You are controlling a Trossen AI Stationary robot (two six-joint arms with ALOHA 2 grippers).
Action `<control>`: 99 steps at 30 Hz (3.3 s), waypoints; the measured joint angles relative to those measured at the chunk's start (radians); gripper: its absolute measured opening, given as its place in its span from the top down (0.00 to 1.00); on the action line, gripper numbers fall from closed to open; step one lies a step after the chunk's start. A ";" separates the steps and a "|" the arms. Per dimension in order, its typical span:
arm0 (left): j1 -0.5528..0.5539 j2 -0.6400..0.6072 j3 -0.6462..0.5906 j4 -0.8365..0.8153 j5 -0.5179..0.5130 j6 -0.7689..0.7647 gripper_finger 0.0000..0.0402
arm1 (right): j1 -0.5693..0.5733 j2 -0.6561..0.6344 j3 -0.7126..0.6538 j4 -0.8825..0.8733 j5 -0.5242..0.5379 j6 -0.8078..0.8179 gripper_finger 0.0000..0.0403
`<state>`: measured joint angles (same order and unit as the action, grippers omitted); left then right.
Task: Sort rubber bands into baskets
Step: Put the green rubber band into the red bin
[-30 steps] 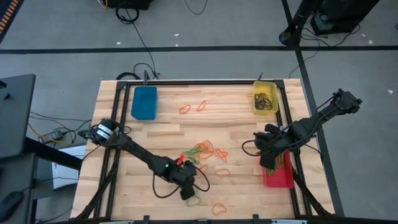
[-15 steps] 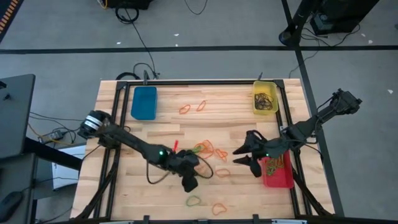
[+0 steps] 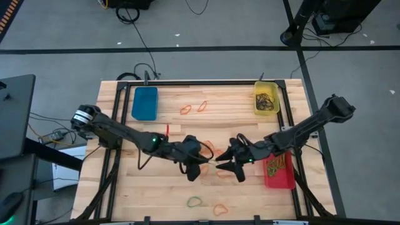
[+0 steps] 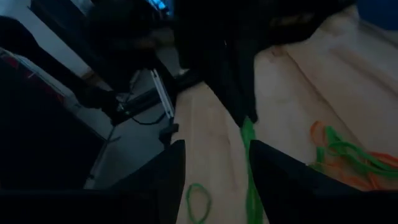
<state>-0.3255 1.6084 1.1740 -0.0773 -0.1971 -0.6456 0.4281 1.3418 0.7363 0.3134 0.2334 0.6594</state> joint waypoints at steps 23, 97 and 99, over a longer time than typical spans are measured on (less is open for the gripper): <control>0.013 -0.085 0.000 -0.019 0.095 -0.010 1.00 | -0.013 0.106 0.002 0.199 -0.029 0.044 0.65; -0.074 -0.059 0.000 -0.254 0.073 -0.071 0.66 | 0.105 -0.206 0.014 -0.928 -0.629 0.225 0.99; -0.074 -0.044 0.000 -0.231 0.066 -0.072 0.66 | 0.135 -0.250 0.014 -1.002 -0.643 0.256 0.99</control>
<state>-0.3996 1.5647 1.1744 -0.3080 -0.1311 -0.7172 0.5634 1.0914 0.7502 -0.6889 -0.4100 0.9151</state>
